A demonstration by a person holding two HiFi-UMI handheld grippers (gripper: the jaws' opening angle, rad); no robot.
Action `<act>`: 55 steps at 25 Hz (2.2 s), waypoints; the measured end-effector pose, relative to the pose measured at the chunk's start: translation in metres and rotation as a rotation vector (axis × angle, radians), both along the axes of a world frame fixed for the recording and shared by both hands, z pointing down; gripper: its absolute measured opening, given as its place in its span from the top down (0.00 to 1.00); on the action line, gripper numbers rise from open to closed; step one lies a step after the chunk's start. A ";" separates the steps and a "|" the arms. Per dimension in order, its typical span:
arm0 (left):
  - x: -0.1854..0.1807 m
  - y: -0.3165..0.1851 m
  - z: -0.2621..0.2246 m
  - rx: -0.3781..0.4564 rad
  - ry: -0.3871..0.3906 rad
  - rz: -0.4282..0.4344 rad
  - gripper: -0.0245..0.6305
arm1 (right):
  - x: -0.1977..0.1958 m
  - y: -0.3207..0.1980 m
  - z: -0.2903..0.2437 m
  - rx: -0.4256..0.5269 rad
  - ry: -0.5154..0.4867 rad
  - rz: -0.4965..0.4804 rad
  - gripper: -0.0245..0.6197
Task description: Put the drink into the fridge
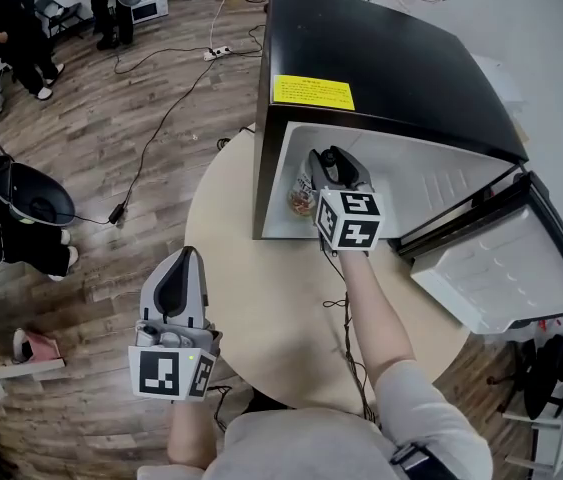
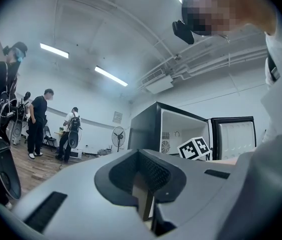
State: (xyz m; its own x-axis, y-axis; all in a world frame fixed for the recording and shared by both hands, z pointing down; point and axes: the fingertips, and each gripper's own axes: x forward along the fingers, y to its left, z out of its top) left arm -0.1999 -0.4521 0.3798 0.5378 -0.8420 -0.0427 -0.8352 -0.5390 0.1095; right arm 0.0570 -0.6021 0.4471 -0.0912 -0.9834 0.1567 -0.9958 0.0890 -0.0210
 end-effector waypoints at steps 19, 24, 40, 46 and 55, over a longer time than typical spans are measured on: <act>0.008 0.017 -0.012 0.023 -0.002 -0.008 0.95 | -0.005 0.031 -0.022 0.042 0.044 -0.044 0.70; 0.022 0.027 -0.022 0.047 0.000 0.006 0.95 | -0.006 0.065 -0.036 0.084 0.024 -0.081 0.95; 0.068 0.070 -0.057 0.115 0.019 0.020 0.95 | 0.005 0.179 -0.077 0.165 -0.065 -0.170 0.95; 0.082 0.093 -0.069 0.137 0.026 0.017 0.95 | 0.017 0.222 -0.095 0.202 -0.054 -0.176 0.95; 0.101 0.138 -0.085 0.174 0.021 0.020 0.95 | 0.039 0.286 -0.119 0.257 -0.055 -0.162 0.95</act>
